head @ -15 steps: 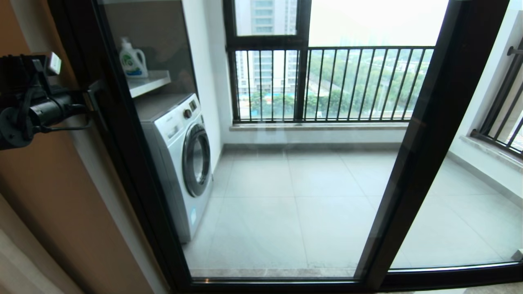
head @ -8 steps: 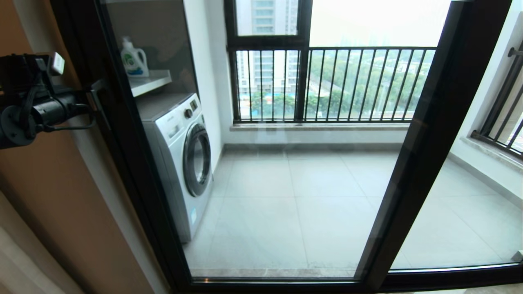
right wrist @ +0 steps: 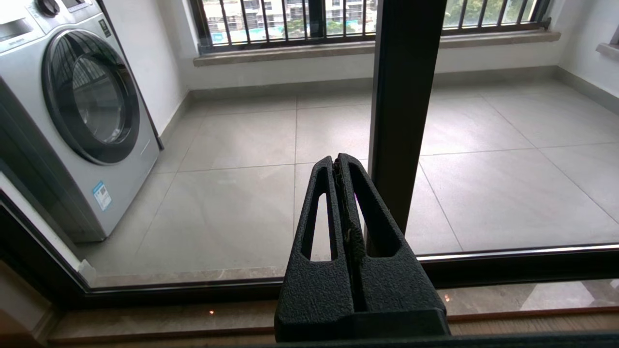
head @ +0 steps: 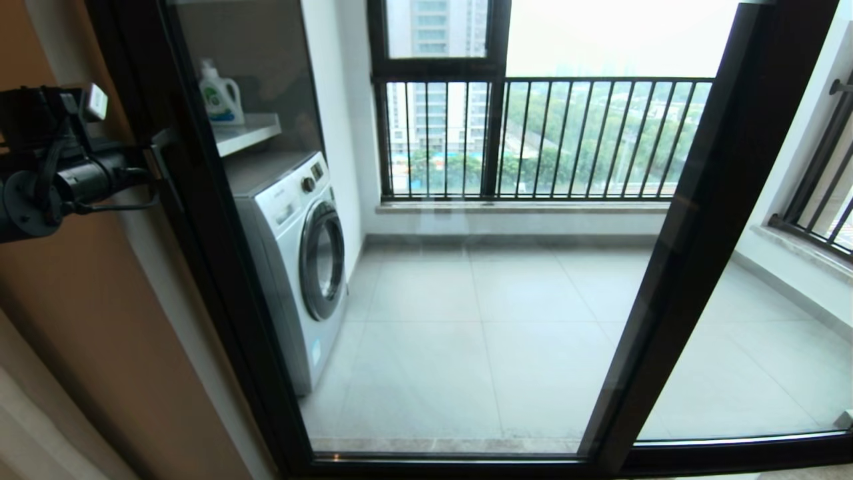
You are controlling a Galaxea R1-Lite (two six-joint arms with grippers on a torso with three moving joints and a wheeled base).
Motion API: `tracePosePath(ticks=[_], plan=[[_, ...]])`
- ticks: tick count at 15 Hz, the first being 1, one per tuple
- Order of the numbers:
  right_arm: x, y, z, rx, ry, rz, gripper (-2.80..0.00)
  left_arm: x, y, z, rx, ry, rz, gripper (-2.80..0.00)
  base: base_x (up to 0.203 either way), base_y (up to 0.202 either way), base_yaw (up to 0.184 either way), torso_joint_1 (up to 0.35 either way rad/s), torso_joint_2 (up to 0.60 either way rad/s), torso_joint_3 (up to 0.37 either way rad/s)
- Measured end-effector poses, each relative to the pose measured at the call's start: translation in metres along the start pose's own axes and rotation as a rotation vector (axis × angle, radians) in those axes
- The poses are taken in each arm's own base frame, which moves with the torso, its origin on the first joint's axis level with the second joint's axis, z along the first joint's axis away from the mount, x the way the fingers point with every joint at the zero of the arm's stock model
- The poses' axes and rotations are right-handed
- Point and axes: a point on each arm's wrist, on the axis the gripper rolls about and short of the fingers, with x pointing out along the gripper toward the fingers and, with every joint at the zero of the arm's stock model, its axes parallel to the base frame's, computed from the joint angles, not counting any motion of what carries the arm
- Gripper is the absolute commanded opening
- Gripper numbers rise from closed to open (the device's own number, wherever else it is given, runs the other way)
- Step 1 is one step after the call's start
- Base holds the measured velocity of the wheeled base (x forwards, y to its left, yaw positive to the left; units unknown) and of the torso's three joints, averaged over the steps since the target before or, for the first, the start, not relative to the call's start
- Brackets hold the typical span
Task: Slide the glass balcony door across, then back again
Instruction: Open the slid door
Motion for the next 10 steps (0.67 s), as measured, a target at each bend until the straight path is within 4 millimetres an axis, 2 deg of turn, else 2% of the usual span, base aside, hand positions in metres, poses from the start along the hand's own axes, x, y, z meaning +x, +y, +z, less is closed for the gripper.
tracePosePath(ticks=[10], plan=[[0.0000, 0.0000, 0.0000, 0.000, 0.000, 0.000, -2.80, -0.0011, -0.0121, 0.0016, -0.002, -0.003, -0.025, -2.80, 0.000, 0.000, 0.000, 0.000, 0.00, 0.000]])
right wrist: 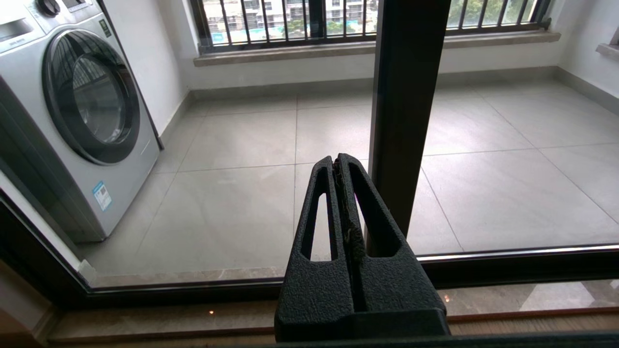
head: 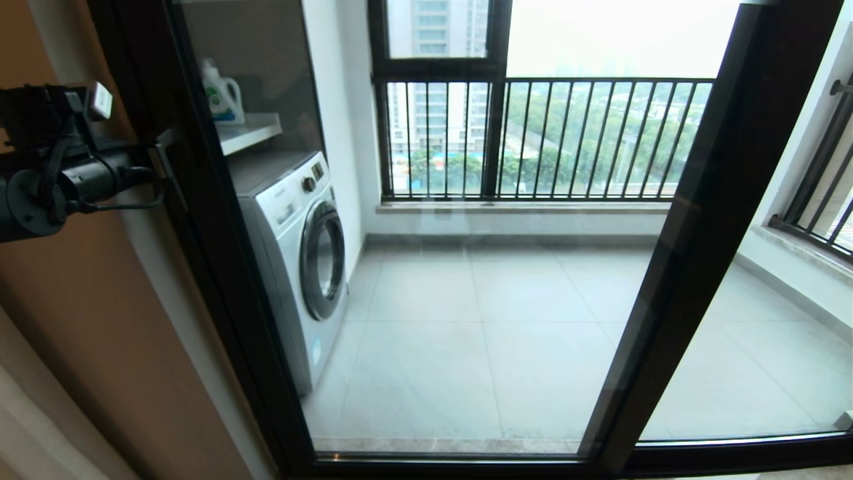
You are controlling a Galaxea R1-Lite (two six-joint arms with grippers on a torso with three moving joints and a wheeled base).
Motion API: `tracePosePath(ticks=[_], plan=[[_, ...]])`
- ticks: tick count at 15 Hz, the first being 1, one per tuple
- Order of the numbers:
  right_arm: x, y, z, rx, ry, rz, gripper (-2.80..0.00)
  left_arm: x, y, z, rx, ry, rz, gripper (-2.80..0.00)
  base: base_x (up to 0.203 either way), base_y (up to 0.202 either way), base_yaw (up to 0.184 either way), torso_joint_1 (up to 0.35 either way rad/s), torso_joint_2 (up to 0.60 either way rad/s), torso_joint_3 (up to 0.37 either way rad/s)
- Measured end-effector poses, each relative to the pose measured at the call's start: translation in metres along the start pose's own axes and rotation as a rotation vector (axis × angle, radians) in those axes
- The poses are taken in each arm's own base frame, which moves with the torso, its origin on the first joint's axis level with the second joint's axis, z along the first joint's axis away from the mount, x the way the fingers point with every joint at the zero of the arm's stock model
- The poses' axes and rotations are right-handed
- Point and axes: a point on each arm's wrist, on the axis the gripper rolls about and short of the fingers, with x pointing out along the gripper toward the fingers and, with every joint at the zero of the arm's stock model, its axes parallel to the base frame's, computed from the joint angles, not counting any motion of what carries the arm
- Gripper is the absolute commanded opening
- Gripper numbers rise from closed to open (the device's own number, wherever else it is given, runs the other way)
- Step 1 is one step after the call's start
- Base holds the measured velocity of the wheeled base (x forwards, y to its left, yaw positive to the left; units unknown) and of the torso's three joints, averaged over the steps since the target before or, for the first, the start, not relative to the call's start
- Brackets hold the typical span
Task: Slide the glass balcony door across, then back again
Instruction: Open the slid door
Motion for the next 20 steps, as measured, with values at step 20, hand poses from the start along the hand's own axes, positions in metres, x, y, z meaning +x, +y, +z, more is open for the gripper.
tracePosePath(ticks=[20], plan=[[0.000, 0.000, 0.000, 0.000, 0.000, 0.000, -2.80, -0.017, -0.095, 0.008, 0.010, -0.017, -0.168, -2.80, 0.000, 0.000, 0.000, 0.000, 0.00, 0.000]])
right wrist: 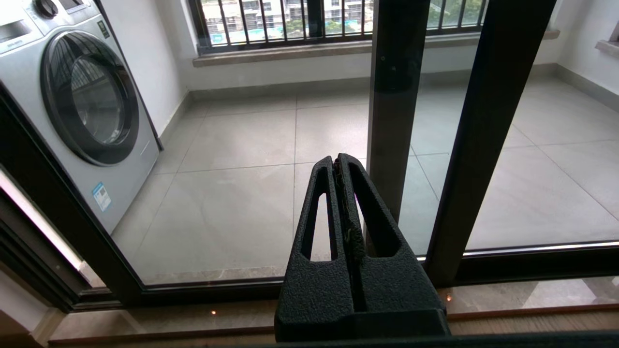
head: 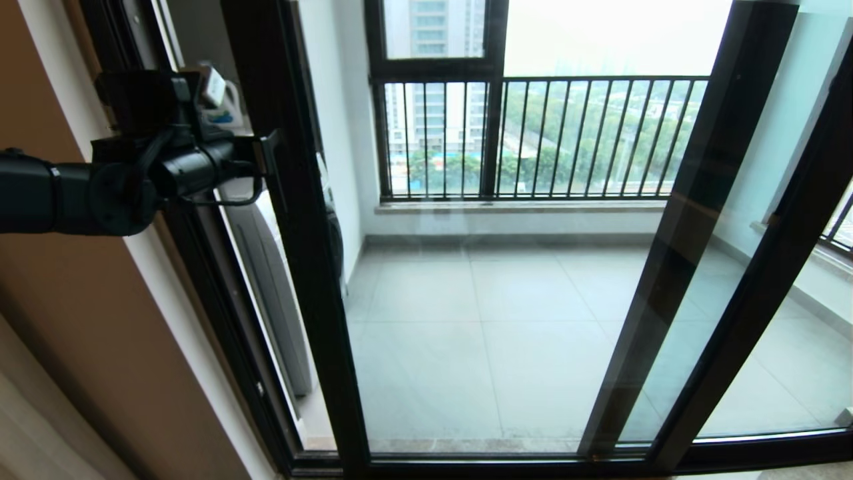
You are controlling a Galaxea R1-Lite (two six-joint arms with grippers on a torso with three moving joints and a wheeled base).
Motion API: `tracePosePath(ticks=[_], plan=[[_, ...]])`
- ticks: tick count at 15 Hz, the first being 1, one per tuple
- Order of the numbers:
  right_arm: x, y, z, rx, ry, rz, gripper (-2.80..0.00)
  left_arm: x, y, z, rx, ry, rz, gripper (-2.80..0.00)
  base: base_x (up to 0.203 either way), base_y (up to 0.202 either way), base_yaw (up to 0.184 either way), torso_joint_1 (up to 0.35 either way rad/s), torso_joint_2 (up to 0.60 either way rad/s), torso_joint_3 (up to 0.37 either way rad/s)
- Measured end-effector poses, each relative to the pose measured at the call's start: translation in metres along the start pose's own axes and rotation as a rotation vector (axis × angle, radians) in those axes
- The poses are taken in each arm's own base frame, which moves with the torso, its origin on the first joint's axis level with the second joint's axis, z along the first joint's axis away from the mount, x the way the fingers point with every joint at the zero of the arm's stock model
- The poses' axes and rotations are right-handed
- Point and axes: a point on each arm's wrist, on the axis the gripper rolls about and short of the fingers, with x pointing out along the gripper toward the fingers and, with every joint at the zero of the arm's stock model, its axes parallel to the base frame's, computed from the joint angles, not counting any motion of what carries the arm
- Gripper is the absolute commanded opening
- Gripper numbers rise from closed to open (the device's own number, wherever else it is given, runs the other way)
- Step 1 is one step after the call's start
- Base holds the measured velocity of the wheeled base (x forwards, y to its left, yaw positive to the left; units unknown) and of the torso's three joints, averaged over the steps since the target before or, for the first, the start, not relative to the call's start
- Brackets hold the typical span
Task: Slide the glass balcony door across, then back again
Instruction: Open the slid door
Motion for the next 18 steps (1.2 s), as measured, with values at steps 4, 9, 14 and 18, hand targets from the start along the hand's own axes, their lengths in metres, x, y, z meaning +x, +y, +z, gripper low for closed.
tracePosePath(ticks=[4, 9, 14, 18], plan=[[0.000, 0.000, 0.000, 0.000, 0.000, 0.000, -2.80, -0.002, -0.029, 0.002, 0.005, -0.005, -0.047, -2.80, 0.000, 0.000, 0.000, 0.000, 0.00, 0.000], [0.000, 0.000, 0.000, 0.000, 0.000, 0.000, -2.80, -0.006, -0.061, 0.002, 0.006, -0.008, -0.093, -2.80, 0.000, 0.000, 0.000, 0.000, 0.00, 0.000], [0.000, 0.000, 0.000, 0.000, 0.000, 0.000, -2.80, -0.006, -0.084, -0.002, 0.006, -0.002, -0.154, -2.80, 0.000, 0.000, 0.000, 0.000, 0.00, 0.000], [0.000, 0.000, 0.000, 0.000, 0.000, 0.000, -2.80, 0.000, -0.105, -0.004, 0.007, -0.010, -0.148, -2.80, 0.000, 0.000, 0.000, 0.000, 0.00, 0.000]])
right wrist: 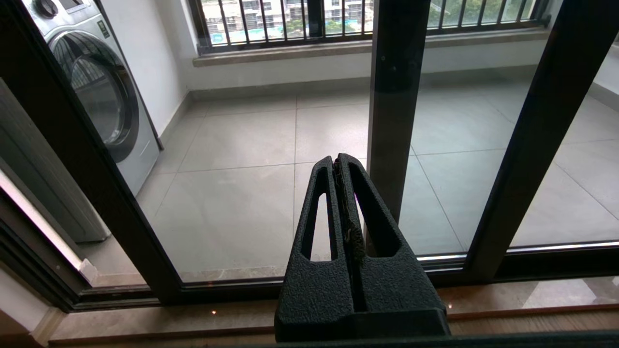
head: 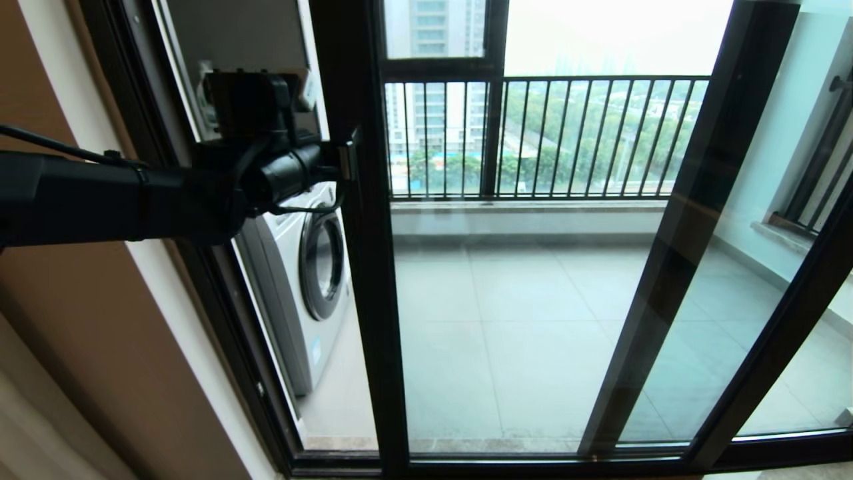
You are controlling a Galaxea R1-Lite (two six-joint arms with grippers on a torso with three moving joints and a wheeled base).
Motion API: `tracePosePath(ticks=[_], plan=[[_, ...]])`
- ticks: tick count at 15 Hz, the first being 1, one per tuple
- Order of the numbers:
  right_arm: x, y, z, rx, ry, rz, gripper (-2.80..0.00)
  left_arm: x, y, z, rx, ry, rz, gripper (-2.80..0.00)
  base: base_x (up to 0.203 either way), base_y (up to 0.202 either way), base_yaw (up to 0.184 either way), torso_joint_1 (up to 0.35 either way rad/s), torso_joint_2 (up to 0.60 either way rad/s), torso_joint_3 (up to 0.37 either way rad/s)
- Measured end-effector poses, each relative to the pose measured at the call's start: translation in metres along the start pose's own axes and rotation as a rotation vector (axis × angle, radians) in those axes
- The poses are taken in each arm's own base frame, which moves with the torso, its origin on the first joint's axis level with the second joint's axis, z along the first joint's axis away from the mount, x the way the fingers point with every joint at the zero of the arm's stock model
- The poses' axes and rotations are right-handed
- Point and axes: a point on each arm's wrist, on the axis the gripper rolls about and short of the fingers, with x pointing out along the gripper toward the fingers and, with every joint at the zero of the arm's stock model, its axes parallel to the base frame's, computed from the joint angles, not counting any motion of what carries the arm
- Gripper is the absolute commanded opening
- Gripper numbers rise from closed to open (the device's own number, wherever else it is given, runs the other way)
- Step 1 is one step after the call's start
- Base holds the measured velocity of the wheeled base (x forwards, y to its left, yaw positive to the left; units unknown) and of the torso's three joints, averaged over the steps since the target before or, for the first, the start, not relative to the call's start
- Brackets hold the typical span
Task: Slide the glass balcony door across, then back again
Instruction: Open the slid door
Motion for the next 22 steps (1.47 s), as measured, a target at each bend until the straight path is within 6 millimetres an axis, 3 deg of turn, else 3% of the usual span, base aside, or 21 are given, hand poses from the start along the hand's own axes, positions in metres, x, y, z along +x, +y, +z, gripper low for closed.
tracePosePath(ticks=[10, 22], plan=[[0.000, 0.000, 0.000, 0.000, 0.000, 0.000, -2.80, 0.018, -0.052, 0.003, 0.022, -0.037, -0.065, -2.80, 0.000, 0.000, 0.000, 0.000, 0.00, 0.000], [0.000, 0.000, 0.000, 0.000, 0.000, 0.000, -2.80, 0.014, -0.105, 0.002, 0.018, -0.047, -0.167, -2.80, 0.000, 0.000, 0.000, 0.000, 0.00, 0.000]])
